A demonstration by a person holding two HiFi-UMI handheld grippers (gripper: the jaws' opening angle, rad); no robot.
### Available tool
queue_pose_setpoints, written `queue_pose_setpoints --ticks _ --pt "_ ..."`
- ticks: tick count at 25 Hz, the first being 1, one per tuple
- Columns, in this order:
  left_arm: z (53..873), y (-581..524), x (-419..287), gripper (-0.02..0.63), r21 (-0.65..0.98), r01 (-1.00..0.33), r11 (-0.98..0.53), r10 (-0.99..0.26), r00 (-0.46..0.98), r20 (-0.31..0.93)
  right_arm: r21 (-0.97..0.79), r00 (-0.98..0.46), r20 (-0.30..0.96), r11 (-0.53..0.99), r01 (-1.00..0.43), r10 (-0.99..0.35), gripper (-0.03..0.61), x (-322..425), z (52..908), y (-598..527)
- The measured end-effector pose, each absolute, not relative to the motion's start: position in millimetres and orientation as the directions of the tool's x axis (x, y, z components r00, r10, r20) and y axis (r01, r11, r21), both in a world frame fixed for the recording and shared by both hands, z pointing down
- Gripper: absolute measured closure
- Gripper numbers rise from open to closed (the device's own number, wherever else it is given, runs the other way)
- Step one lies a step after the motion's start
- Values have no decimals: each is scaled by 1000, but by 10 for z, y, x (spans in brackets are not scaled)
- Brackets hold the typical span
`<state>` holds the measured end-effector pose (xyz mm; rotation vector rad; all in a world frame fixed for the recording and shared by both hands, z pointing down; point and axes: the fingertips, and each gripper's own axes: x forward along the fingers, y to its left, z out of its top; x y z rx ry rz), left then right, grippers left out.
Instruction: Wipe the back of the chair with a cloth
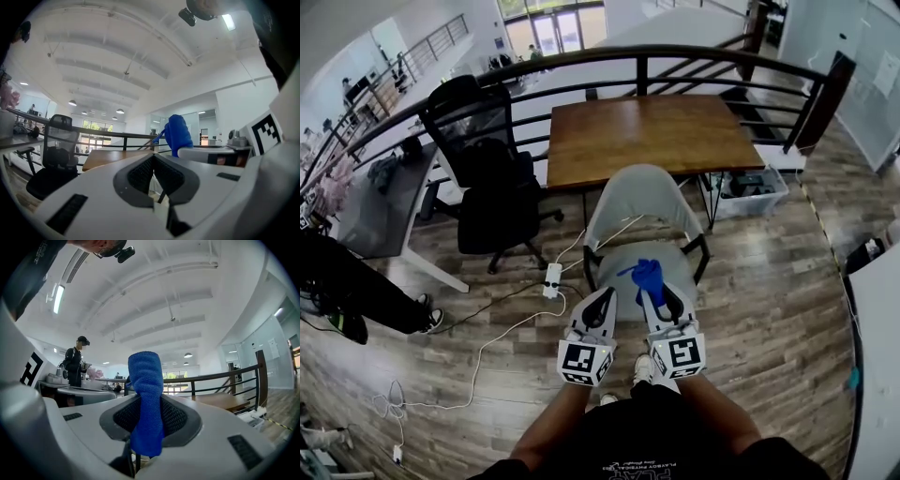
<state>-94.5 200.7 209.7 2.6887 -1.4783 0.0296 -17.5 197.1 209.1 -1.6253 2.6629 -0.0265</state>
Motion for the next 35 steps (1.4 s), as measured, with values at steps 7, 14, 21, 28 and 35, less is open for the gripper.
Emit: queue_pose_setpoints --ticks 7,14,21,28,35 --pt "2063 1550 -760 606 54 -857 -512 -856 514 50 -45 -498 0 497 -867 -867 468 -16 2128 1551" --pt "2189 1292 -578 606 54 -863 -502 -859 505 78 -90 -511 23 507 -857 -859 468 144 2244 1218" --pt "2183 1063 -649 606 43 -877 -478 -873 480 87 -106 -528 31 522 -846 -849 468 132 2270 955" --pt "2209 610 -857 606 47 -876 -480 -871 482 95 -96 -531 33 526 -845 -847 468 -84 2235 501" --pt "2225 50 -1043 606 53 -857 -513 -852 516 94 -103 -485 44 479 -872 -874 468 -234 2281 10"
